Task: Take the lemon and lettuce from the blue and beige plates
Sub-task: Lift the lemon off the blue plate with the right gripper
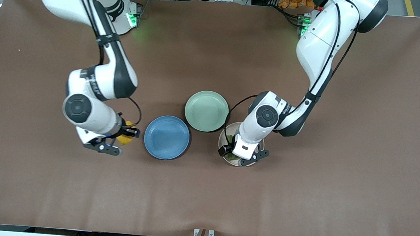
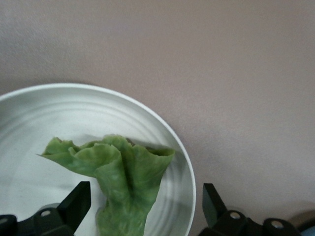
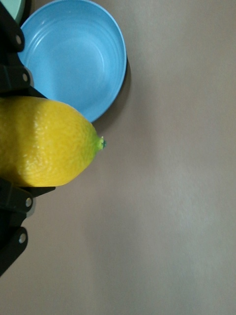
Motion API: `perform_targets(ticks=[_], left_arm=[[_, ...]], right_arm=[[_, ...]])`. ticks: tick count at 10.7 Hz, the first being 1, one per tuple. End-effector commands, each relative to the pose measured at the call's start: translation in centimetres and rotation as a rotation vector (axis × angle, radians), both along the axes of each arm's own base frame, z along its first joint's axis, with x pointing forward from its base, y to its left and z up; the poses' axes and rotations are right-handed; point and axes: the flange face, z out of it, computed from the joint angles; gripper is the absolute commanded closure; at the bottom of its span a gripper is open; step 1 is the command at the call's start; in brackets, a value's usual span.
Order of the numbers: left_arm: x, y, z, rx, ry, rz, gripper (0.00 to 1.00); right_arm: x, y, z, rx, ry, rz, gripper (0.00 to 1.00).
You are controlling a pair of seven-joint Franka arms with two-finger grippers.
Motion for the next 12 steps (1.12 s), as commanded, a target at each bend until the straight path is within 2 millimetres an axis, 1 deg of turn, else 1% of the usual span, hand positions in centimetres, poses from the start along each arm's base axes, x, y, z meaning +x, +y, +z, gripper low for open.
perform_targets(ticks=[1,3,5,6,7,8,9,10,11,12], left_arm=[[-0.3,0.1,1.4,0.030,0.009,0.009,0.00],[-0.8,-0.2,0.2,0.042,0.022,-0.002,0.00],[-0.8,0.1,-0.1,0.059,0.018,-0.010,0.00],[-0.8,0.1,-0.3,0.060,0.020,-0.012,0.00],[-0.9,0.2,-0.6,0.064,0.023,-0.014,0.00],[-1.0,0.1,-0.8,0.066,0.025,-0.017,0.00],[-1.2,0.0,-1.3,0.069,0.030,-0.020,0.00],[-1.3,0.0,-1.7,0.072,0.036,-0.022,0.29],[-1.4,0.0,-2.1,0.074,0.041,-0.022,0.73],[-1.6,-0.2,-2.1,0.075,0.041,-0.027,1.00]], right_arm=[[0.1,-2.3,1.5,0.008,-0.004,0.011,0.62],[0.8,-5.0,1.5,0.001,-0.006,0.007,0.64],[1.3,-8.0,1.6,-0.016,-0.011,0.023,0.64],[1.5,-9.1,1.6,-0.016,-0.010,0.033,0.64],[1.5,-10.4,1.8,-0.015,-0.011,0.049,0.64],[1.2,-11.3,2.4,-0.012,-0.014,0.078,0.64],[0.5,-13.1,2.8,-0.016,-0.010,0.097,0.64],[-0.8,-14.4,2.6,-0.012,0.005,0.131,0.65],[-2.1,-16.1,2.4,-0.009,0.016,0.159,0.65],[-3.2,-17.4,2.1,-0.018,0.016,0.180,0.65]])
